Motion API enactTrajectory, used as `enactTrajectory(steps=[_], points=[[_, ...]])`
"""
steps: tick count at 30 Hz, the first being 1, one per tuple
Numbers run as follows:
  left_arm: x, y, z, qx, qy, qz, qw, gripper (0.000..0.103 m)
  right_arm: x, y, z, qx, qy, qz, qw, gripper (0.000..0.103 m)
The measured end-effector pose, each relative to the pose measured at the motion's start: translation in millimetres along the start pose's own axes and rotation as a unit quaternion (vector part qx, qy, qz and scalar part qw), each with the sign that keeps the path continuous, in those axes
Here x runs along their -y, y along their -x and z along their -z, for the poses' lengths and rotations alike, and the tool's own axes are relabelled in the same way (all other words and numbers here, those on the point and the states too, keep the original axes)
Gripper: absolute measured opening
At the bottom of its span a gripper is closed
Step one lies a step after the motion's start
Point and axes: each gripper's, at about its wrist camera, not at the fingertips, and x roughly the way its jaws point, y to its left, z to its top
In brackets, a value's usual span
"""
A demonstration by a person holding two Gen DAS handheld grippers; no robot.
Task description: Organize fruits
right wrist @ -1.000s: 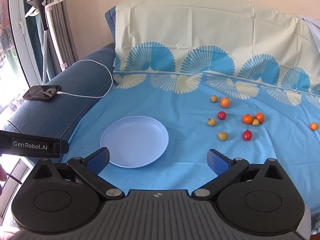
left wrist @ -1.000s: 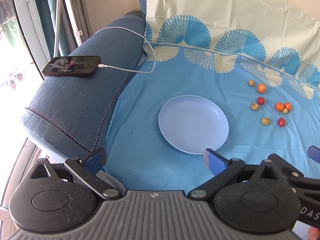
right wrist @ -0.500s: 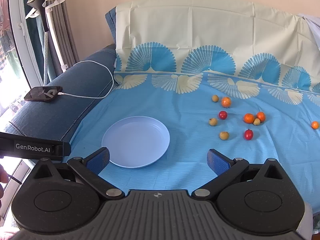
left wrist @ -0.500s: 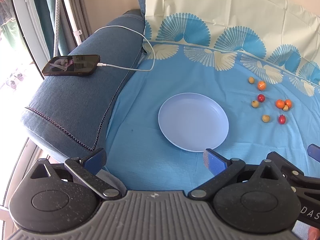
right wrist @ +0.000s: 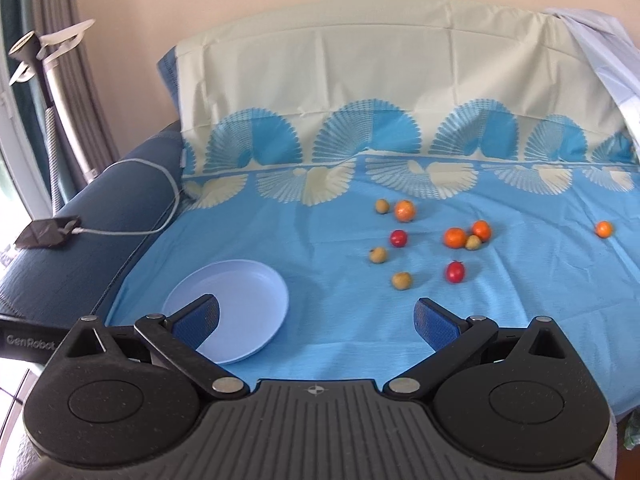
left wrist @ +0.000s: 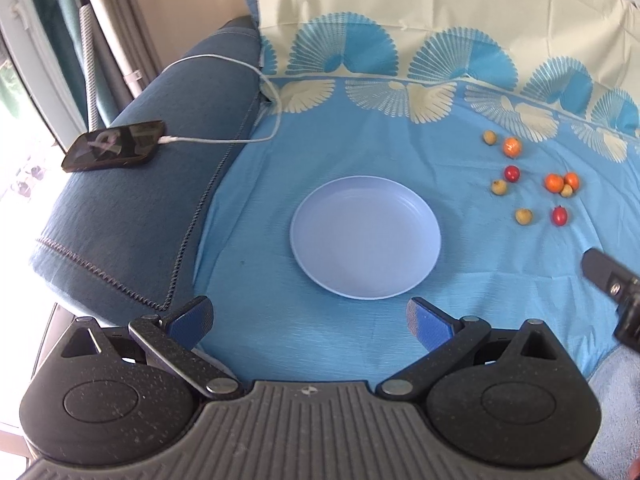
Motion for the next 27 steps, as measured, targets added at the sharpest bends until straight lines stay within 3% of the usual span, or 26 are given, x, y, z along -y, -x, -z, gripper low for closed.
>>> enactTrajectory(steps=[3, 8, 15, 22, 27], points=[[20.1, -4.6, -5.7, -0.004, -0.017, 0.002, 0.9998, 0.103, 26.1, -0.7, -1.3, 0.017, -0.001, 0.023, 1.000, 0.103], [60.5, -16.2, -17.4, -0.013, -0.048, 0.012, 0.9987, 0.103, 70.7, -5.1, -4.0, 0.007, -0.039, 0.063, 0.997, 0.103], [129.9, -43.5, -37.1, -0.036, -0.083, 0.055, 0.9944, 0.103, 147.2, -14.5, -9.7, 0.003, -0.086, 0.128, 0.988, 0.103], [213.6, -81.8, -55.7, -0.048, -0.110, 0.106, 0.9872, 0.103, 249.9, -36.2, -29.5, 0.020, -0.124, 0.225, 0.966, 0.102], [271.6, -125.7, -74.5, -0.036, -0.131, 0.106, 0.9851, 0.103, 326.2, -74.7, -44.2, 0.035, -0.144, 0.284, 0.947, 0.102]])
